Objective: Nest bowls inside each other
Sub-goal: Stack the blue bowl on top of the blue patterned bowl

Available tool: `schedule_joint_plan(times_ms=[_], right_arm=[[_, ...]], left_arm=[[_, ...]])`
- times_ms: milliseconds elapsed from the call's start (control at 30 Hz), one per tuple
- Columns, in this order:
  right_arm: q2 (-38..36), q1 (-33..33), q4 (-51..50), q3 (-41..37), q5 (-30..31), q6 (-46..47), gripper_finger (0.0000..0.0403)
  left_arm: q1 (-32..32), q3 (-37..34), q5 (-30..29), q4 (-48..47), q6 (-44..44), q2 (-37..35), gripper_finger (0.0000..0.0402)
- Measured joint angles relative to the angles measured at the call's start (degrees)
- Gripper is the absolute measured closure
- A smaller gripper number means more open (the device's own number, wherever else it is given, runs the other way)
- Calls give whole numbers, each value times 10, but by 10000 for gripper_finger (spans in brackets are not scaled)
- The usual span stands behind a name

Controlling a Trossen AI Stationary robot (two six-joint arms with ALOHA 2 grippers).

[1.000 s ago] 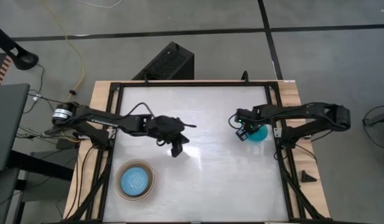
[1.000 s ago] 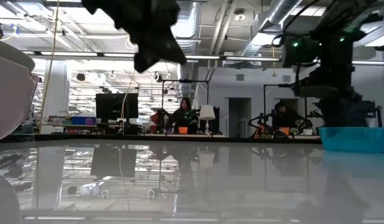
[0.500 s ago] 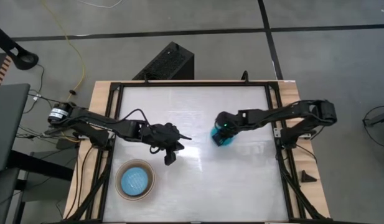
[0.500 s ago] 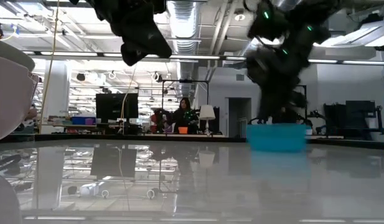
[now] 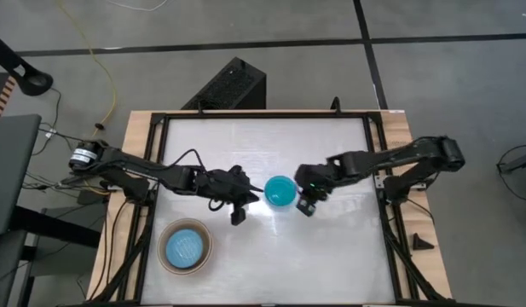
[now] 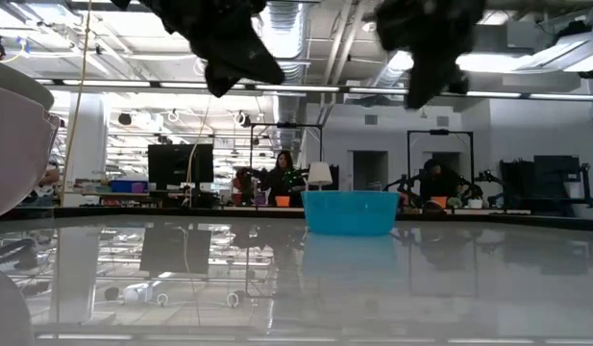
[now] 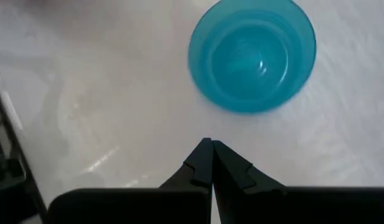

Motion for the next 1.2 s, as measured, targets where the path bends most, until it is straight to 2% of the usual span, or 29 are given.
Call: schedule_joint_plan(times_ms=[200, 267, 400, 567, 767, 967, 1200], right_arm=[[-76, 86, -65, -20, 89, 38, 372], [-100, 112, -73, -37, 117, 74, 372], [-142, 161, -68, -83, 140, 147, 372], [-175, 228, -62, -140, 148, 243, 372], [-182, 299, -52, -185, 149, 340, 372], [-175, 344, -50, -189, 180, 379, 372], [-175, 347, -51, -189, 193, 379, 372]], left_arm=[[0, 1, 34, 218, 18, 91, 398], [-1, 11, 59, 250, 18, 125, 389], [1, 51, 69, 196, 43, 176, 348], [2, 96, 75, 120, 104, 201, 269], [4, 102, 23, 90, 166, 201, 191], [6, 101, -19, 9, 221, 201, 172], [8, 101, -38, -40, 284, 207, 171]])
